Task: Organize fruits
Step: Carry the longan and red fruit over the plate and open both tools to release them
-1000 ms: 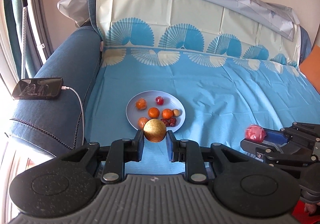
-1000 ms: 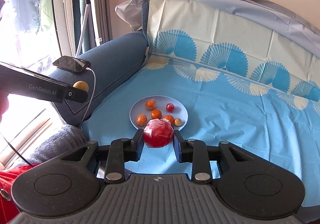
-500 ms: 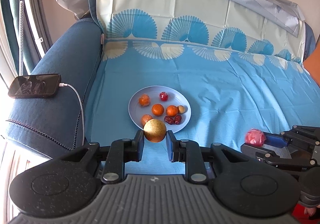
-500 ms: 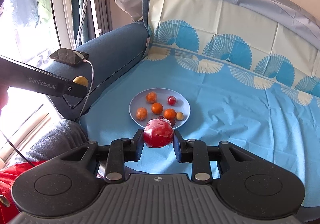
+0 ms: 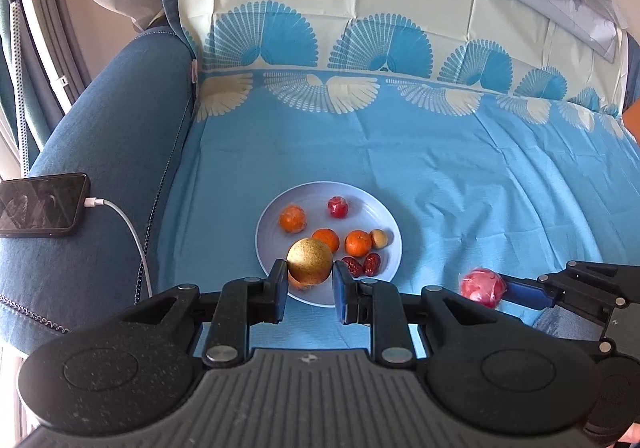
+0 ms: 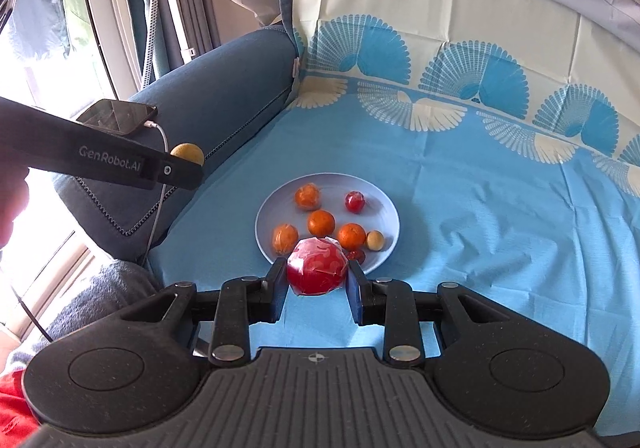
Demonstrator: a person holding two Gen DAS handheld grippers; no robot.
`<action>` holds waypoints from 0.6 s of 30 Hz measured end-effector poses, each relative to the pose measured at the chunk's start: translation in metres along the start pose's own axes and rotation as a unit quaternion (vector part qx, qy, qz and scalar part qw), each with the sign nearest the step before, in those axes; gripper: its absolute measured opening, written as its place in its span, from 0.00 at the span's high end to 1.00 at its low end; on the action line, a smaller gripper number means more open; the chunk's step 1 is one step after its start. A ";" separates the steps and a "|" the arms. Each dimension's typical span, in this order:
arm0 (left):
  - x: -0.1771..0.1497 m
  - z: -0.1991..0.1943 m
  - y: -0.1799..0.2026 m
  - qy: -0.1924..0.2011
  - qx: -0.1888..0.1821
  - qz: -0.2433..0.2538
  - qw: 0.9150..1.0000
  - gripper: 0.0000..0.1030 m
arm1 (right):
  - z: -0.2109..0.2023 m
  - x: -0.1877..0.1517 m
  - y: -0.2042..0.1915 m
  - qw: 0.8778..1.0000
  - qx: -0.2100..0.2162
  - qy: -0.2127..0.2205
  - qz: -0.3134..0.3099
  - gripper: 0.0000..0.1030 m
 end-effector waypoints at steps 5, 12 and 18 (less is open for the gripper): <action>0.017 0.041 -0.006 -0.021 0.000 0.001 1.000 0.75 | 0.032 0.016 0.007 1.000 -0.007 -0.004 0.003 0.69; 0.034 0.097 -0.014 -0.053 0.001 0.000 0.999 0.75 | 0.079 0.036 0.021 1.000 -0.019 -0.004 0.007 0.69; 0.038 0.148 -0.017 -0.089 0.006 0.007 0.996 0.75 | 0.125 0.042 0.030 0.999 -0.031 -0.017 0.003 0.68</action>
Point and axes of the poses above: each gripper's, at about its wrist camera, not at the fingertips, and z roughly the way its jaws point, y to its right, x to its top, the point moved 1 cm from there along z, roughly the way its jaws point, and after that the axes turned 8 degrees about z, right-handed, at the moved point
